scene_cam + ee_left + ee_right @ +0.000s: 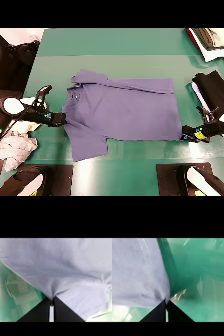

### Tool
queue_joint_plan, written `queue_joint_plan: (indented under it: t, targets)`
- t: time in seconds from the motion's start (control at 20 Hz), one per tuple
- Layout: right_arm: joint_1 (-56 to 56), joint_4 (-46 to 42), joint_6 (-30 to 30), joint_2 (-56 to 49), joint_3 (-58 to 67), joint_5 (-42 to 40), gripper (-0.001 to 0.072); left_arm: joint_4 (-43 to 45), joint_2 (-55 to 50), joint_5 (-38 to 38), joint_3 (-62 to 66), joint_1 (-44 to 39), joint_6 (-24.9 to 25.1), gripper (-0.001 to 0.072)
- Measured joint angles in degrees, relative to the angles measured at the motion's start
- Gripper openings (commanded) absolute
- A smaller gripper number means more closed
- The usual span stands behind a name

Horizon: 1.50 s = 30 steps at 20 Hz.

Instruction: Fold the shirts.

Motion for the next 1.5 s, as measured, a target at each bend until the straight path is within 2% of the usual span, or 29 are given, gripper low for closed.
queue_joint_plan:
  t: [0.15, 0.35, 0.55, 0.8, 0.95, 1.15, 1.35, 1.5]
  targets:
    - [0.0, 1.53, -0.39, 2.56, 3.61, 0.07, 0.0015, -0.07, 0.0, 0.15, 2.67, 0.0, 0.0, 0.0029]
    - [0.0, 10.45, -0.9, 8.33, 13.0, -2.38, 0.0014, -0.74, 0.0, -0.57, 14.01, 0.0, 0.0, 0.003]
    - [0.7, 19.96, -1.18, 13.55, 25.99, -8.48, 0.0014, -1.07, 0.0, -1.33, 32.5, 0.02, 0.0, 0.003]
    - [3.91, 24.09, -2.73, 17.97, 43.76, -18.4, 0.0014, -1.29, 0.07, -1.03, 59.21, 0.02, -0.02, 0.0029]
    - [4.98, 24.65, -3.87, 19.1, 53.24, -21.0, 0.0014, -1.64, 0.37, 0.35, 73.26, 0.02, 0.0, 0.003]
    - [5.44, 22.53, -4.52, 19.47, 63.63, -18.69, 0.0012, -4.28, 3.52, 4.42, 81.29, 0.02, -0.13, 0.0029]
    - [5.6, 13.44, -2.97, 17.46, 74.1, -11.19, 0.0012, -9.4, 6.14, 8.37, 83.78, 0.02, -0.33, 0.0029]
    - [5.6, 5.99, -0.17, 13.25, 81.66, -2.91, 0.0012, -10.56, 6.95, 8.66, 82.9, 0.02, -0.39, 0.0029]
